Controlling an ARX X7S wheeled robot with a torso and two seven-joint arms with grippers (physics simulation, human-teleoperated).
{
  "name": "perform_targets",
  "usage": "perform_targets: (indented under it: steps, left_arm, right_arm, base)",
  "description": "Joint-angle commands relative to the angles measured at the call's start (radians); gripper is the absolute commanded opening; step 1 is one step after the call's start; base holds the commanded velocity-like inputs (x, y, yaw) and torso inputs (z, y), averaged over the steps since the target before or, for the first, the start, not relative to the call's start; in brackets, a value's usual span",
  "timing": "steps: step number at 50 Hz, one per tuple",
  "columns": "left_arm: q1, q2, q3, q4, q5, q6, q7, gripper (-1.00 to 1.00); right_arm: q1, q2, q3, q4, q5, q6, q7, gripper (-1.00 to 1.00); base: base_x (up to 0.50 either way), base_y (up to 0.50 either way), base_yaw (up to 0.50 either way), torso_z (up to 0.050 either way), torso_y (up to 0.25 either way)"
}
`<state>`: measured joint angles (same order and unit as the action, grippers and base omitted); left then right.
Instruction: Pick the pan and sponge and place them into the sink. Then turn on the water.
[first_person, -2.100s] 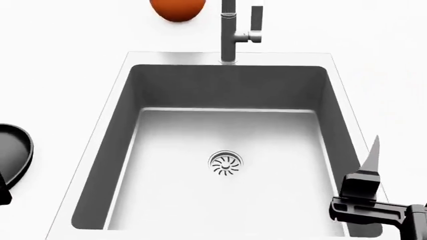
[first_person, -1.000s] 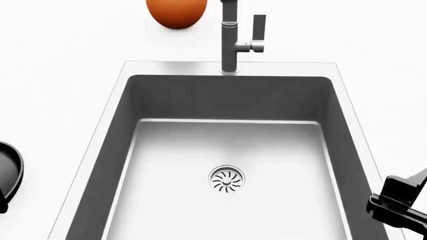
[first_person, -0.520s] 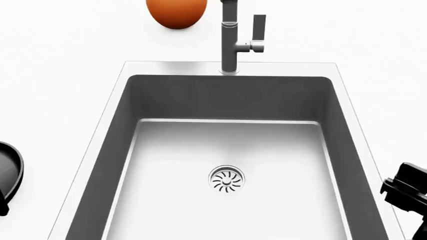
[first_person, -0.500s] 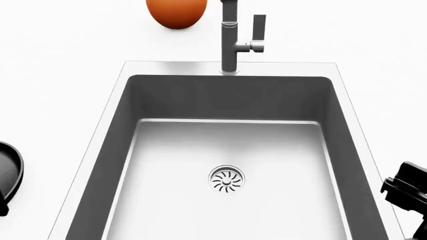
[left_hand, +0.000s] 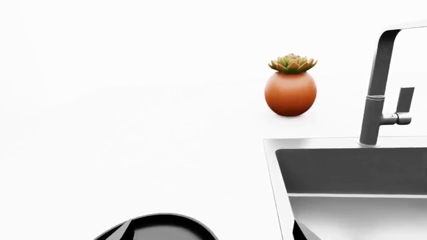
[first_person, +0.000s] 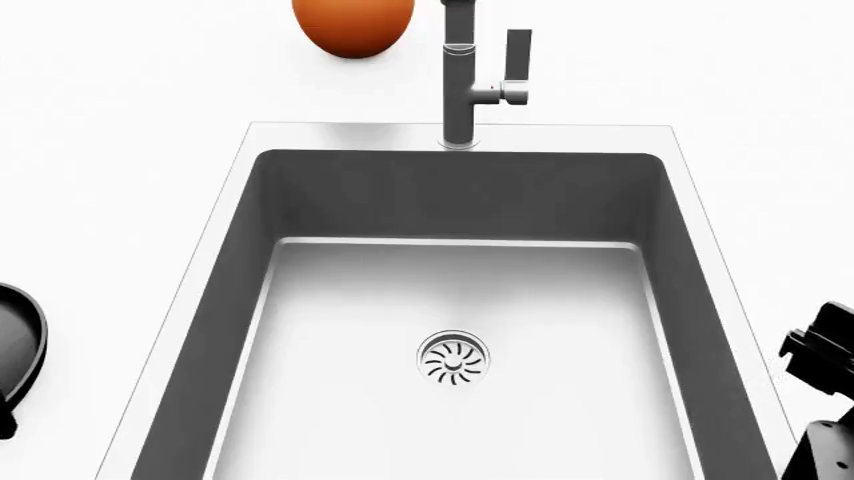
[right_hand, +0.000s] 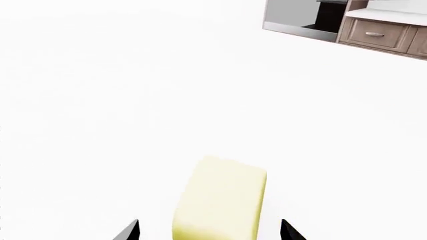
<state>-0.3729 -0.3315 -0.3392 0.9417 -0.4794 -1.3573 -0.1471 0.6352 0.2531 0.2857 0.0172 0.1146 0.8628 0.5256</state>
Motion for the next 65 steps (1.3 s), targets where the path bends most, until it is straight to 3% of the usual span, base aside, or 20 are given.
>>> perform_targets:
  steps: [1,13,33,54,55,65]
  left_arm:
    - [-0.003,0.001,0.004,0.0,0.002,0.004,-0.001,1.0]
    - [0.016,-0.012,-0.034,0.012,-0.018,0.0,0.01,1.0]
    - [0.028,-0.008,0.0,-0.008,-0.017,0.027,-0.016,1.0]
    - [0.036,-0.018,-0.016,-0.01,-0.043,0.031,-0.014,1.0]
    - [0.037,-0.019,-0.018,-0.009,-0.045,0.031,-0.013,1.0]
    - [0.036,-0.016,0.006,-0.02,-0.039,0.044,-0.032,1.0]
  right_arm:
    - [0.044,0.0,0.009,0.106,-0.017,-0.047,0.012,1.0]
    - [0.098,0.015,0.004,0.273,-0.023,-0.124,0.012,1.0]
    - [0.181,0.048,-0.005,0.527,-0.035,-0.228,0.008,1.0]
    - [0.2,0.056,0.03,0.642,0.009,-0.269,-0.034,1.0]
    - [0.2,0.055,0.027,0.643,0.009,-0.271,-0.036,-1.0]
    - [0.155,0.047,0.055,0.513,0.028,-0.234,-0.018,-1.0]
  base:
    - [0.0,0.0,0.0,0.0,0.0]
    - [0.0,0.0,0.0,0.0,0.0]
    - [0.0,0.0,0.0,0.0,0.0]
    - [0.0,0.0,0.0,0.0,0.0]
    - [0.0,0.0,0.0,0.0,0.0]
    - [0.0,0.0,0.0,0.0,0.0]
